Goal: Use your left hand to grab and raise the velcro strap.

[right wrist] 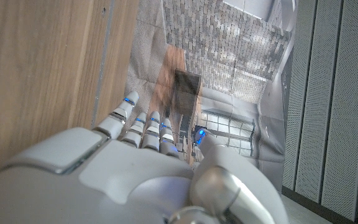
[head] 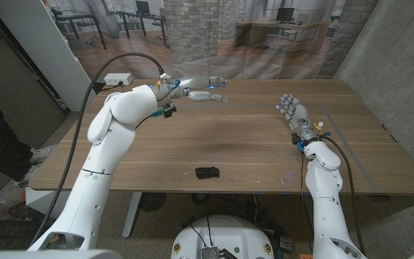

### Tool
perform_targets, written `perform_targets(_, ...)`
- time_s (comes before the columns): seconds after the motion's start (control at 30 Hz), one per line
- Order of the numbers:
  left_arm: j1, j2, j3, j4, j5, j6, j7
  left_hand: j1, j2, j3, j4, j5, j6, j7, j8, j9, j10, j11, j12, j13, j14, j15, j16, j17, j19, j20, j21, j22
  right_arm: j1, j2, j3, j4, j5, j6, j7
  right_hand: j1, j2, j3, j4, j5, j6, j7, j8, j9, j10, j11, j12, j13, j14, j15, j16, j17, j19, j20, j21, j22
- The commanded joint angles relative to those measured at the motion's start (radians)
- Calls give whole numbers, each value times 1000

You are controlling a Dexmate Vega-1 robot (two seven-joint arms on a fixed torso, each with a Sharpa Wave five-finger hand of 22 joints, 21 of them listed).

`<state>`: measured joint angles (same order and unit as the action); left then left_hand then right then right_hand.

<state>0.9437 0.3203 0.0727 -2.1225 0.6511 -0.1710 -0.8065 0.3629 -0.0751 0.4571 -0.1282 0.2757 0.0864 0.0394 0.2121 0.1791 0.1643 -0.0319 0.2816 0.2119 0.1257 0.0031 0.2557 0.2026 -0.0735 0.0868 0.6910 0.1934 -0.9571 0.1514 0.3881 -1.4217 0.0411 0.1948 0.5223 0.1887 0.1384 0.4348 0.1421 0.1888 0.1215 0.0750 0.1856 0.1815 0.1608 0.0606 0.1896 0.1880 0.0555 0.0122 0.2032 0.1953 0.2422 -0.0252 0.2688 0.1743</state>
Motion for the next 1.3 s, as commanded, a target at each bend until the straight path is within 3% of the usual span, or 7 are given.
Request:
perform_targets(0.03,-37,23,48,-25,62,25,-68,14,-22,-10,-12,4,23,4,8,3,24,3,14,6,20,3,7,6,8,12,-4,2,15,-9,5,23,6,3,7,-3,2,3,-3,4,7,5,6,3,5,0,8,4,8,4,-3,-1,6,0,-4,4)
perform_targets(0.3,-67,35,79,-57,110,27,-104,36,-62,-30,-26,6,61,16,15,4,57,14,24,10,30,10,11,9,-2,29,-13,2,26,-10,11,45,13,16,11,-6,0,1,-2,4,7,5,7,3,5,0,7,4,8,4,-3,-1,7,-1,-6,4)
perform_targets(0.73,-135,51,142,-101,175,35,-220,63,-95,-52,-37,13,87,28,19,5,70,23,27,15,29,20,10,12,-11,44,-21,3,29,-8,22,62,26,27,11,-10,-2,0,-3,4,8,5,6,3,7,0,8,4,9,5,-4,-1,8,0,-9,4)
perform_targets(0.83,-146,51,155,-111,188,36,-241,73,-105,-65,-38,16,114,39,26,6,88,30,34,18,29,24,10,14,-11,45,-24,3,27,-8,24,62,28,31,11,-11,-3,-1,-3,4,8,5,6,3,7,1,8,4,9,5,-4,-1,8,1,-10,4)
perform_targets(0.93,-159,53,169,-127,206,34,-265,84,-107,-98,-32,22,188,68,42,8,147,44,58,26,78,30,30,20,2,51,-26,4,24,-7,25,59,29,33,9,-13,-4,-2,-3,4,8,5,6,3,7,2,8,4,10,5,-4,-1,8,1,-11,4)
perform_targets(1.3,-203,49,212,-172,264,49,-373,100,-105,-133,-29,27,273,65,58,10,216,41,89,36,139,21,57,29,29,56,-22,6,21,-7,25,58,36,38,10,-18,-10,-6,-2,4,9,7,7,3,10,5,8,4,11,7,-4,-2,12,2,-13,4)
